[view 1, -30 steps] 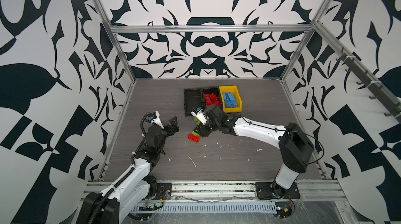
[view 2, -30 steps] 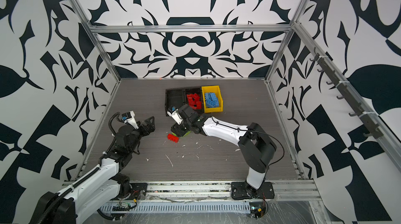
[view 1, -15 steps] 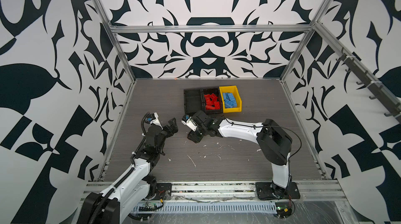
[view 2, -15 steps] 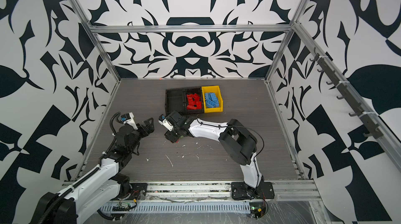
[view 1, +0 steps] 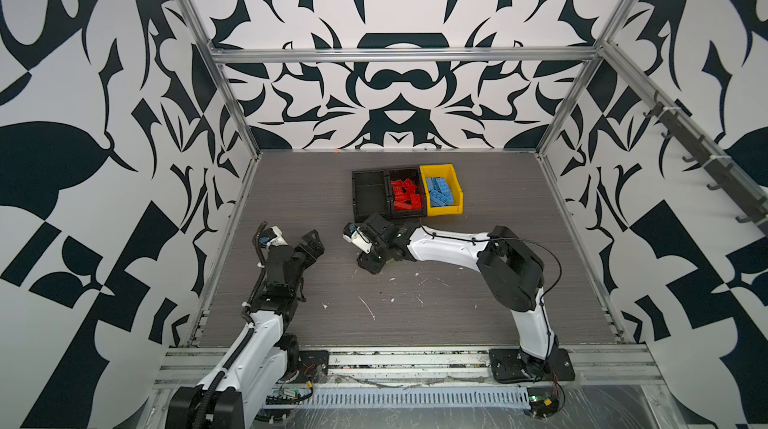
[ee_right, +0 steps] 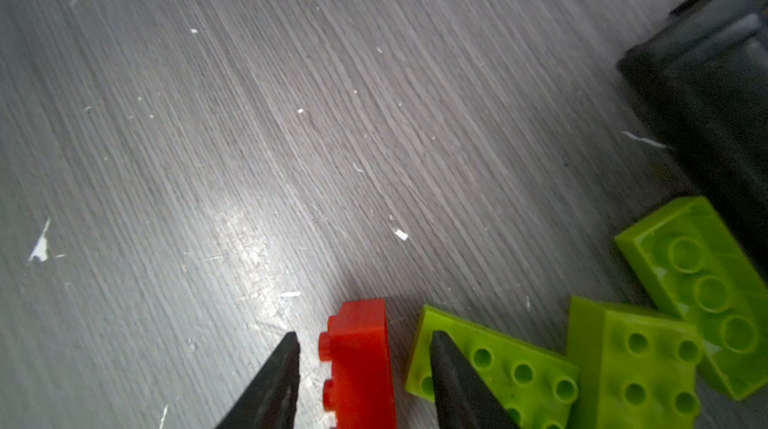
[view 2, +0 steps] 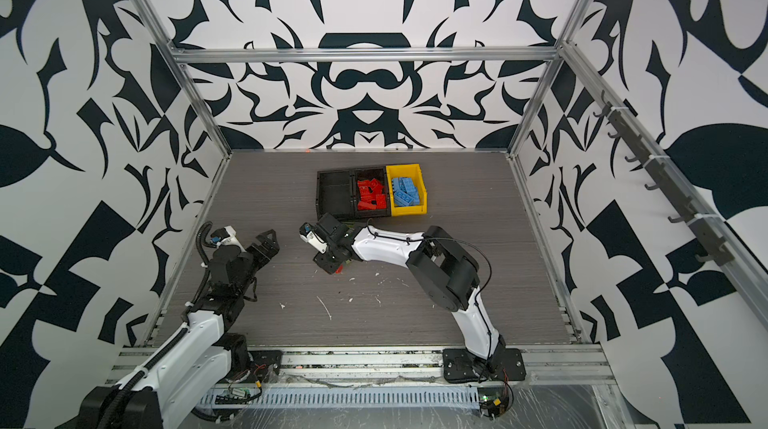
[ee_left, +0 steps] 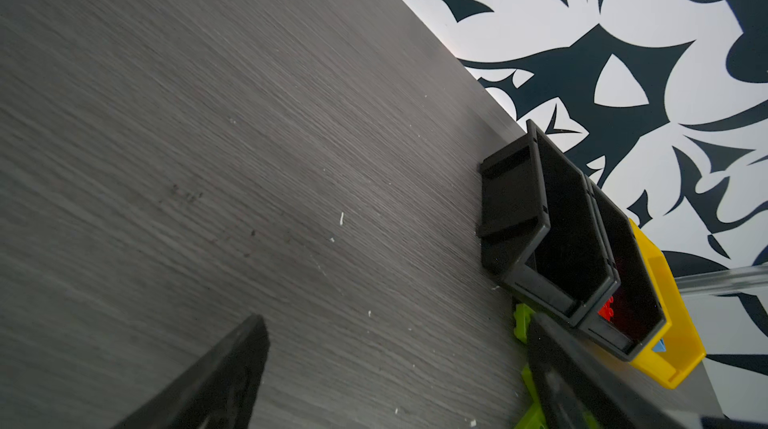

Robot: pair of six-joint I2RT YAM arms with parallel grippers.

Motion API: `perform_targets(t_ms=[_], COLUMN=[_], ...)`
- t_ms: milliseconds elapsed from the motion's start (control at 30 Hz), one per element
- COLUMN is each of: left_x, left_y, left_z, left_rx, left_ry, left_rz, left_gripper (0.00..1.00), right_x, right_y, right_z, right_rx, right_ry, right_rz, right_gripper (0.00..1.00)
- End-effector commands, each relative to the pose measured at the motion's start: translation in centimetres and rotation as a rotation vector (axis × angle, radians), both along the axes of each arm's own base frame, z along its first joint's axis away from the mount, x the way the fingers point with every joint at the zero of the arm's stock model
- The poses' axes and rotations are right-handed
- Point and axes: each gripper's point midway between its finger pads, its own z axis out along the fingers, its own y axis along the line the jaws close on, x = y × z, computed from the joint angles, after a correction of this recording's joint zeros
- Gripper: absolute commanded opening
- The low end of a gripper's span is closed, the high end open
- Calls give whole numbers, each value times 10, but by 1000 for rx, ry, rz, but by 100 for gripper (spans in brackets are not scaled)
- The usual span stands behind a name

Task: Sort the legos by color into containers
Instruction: 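Move the right gripper down to the red brick beside the green bricks and grasp it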

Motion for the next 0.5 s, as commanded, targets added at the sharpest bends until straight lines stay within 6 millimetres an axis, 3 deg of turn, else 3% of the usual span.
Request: perform_targets(t_ms=[0,200,467], left_x=[3,4,3], left_y=[-9,-13,-11], left_z=[0,-1,3], left_rx=[-49,-57,-51], left_ry=[3,1,-18], left_rz=[-34,-57,-53], left_gripper=[100,99,100], right_x=[4,8,6], right_y=[5,3,10], right_z=[15,8,14], right_rx=[-1,-46,-11], right_ry=[-37,-70,-72], right_rz=[12,6,-1], right_gripper=[52,45,33])
